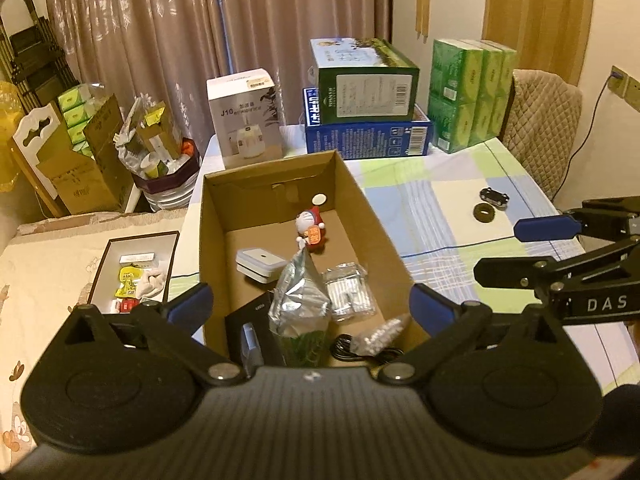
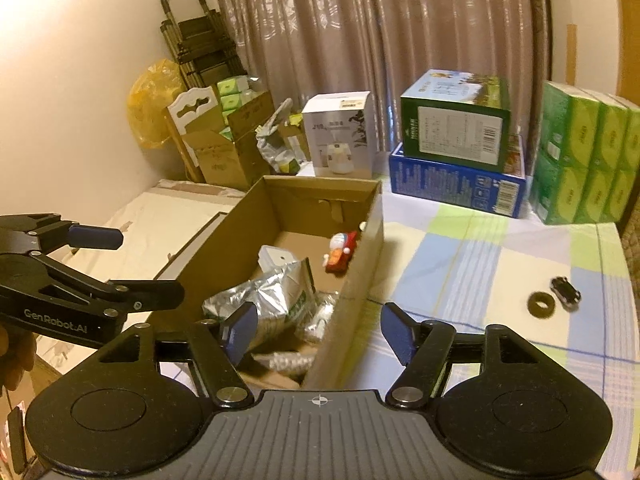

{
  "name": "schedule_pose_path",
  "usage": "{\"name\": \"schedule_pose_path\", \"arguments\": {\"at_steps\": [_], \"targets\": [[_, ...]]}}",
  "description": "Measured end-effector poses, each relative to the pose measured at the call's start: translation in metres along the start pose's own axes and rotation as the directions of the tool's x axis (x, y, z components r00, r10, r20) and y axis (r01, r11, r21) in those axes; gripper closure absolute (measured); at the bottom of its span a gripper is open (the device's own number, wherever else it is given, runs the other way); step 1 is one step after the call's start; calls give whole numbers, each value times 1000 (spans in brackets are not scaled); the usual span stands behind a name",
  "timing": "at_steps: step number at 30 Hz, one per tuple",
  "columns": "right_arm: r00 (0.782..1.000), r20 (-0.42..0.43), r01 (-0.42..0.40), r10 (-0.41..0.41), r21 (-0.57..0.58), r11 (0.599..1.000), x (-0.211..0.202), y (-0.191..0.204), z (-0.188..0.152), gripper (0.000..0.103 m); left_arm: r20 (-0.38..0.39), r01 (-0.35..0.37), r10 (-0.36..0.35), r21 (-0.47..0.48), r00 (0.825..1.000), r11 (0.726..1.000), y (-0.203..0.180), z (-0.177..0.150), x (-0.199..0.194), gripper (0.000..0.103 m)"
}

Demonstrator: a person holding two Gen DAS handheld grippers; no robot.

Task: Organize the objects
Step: 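Move both open tools away from the box toward the hair tie and toy car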

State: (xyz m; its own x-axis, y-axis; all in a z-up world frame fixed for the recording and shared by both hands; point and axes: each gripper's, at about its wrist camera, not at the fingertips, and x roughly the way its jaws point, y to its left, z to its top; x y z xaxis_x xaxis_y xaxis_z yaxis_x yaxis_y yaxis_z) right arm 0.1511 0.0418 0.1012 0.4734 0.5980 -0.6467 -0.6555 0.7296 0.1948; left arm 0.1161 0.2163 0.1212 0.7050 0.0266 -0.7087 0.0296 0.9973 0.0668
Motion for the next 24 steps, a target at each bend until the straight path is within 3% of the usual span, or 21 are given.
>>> {"name": "schedule_pose_path", "arguments": {"at_steps": [15,24], "targets": [[995,54,81,-83,32,996,-75,-31,-42,34,64,56,-56,-7,996,998,-63,-19,-40,1],[985,83,139,-150,125,982,-115,-69,-61,33,79,105,-103,-17,992,994,-97,-27,-46,1]]}}
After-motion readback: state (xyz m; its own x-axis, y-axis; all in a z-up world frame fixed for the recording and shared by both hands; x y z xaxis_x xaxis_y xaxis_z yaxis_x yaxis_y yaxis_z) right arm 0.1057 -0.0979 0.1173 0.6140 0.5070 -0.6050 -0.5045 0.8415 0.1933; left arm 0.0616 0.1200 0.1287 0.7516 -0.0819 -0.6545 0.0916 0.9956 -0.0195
